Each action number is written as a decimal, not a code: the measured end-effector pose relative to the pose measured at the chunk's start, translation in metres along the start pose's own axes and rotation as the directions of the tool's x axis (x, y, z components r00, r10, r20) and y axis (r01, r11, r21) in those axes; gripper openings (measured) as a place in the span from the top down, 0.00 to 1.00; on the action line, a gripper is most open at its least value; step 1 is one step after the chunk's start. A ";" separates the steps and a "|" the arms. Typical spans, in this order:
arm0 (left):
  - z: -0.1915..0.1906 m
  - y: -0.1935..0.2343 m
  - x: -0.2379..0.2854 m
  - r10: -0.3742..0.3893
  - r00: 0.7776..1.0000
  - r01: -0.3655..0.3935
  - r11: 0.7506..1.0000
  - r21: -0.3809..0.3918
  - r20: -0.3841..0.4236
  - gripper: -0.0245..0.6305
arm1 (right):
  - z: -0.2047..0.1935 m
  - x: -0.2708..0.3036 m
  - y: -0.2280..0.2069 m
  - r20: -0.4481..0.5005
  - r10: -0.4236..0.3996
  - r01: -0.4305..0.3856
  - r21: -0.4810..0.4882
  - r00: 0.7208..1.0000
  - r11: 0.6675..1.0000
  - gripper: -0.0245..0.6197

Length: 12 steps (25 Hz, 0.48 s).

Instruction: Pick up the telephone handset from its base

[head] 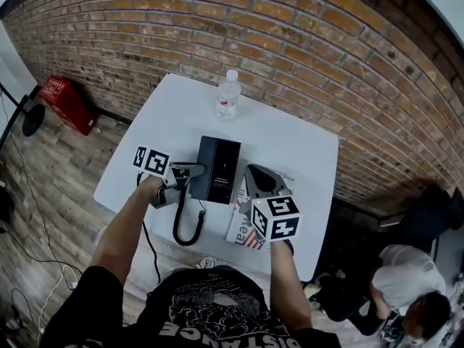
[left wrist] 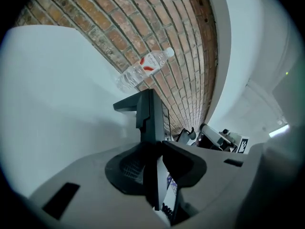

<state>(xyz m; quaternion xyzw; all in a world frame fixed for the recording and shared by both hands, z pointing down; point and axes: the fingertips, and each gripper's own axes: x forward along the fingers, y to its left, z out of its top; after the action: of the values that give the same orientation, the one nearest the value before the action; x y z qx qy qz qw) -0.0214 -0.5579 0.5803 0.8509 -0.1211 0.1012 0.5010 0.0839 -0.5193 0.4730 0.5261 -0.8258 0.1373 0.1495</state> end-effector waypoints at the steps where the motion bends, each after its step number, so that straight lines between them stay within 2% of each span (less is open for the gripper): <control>1: 0.000 0.000 0.000 -0.004 1.000 0.004 1.000 -0.009 -0.002 0.80 | -0.001 0.000 0.000 -0.002 -0.001 0.001 0.003 1.000 1.000 0.96; 5: 0.001 -0.003 -0.003 -0.004 1.000 0.004 1.000 -0.016 0.006 0.82 | -0.001 0.000 0.001 0.000 -0.001 0.002 0.011 1.000 1.000 0.96; 12: 0.006 -0.014 -0.011 -0.011 0.996 0.016 0.998 -0.055 0.090 0.84 | -0.002 -0.011 0.009 0.006 -0.011 0.011 0.025 1.000 1.000 0.96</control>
<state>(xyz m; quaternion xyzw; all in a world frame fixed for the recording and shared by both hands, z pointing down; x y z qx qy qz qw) -0.0267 -0.5551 0.5625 0.8412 -0.1403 0.0563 0.5192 0.0806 -0.5056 0.4699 0.5330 -0.8215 0.1452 0.1410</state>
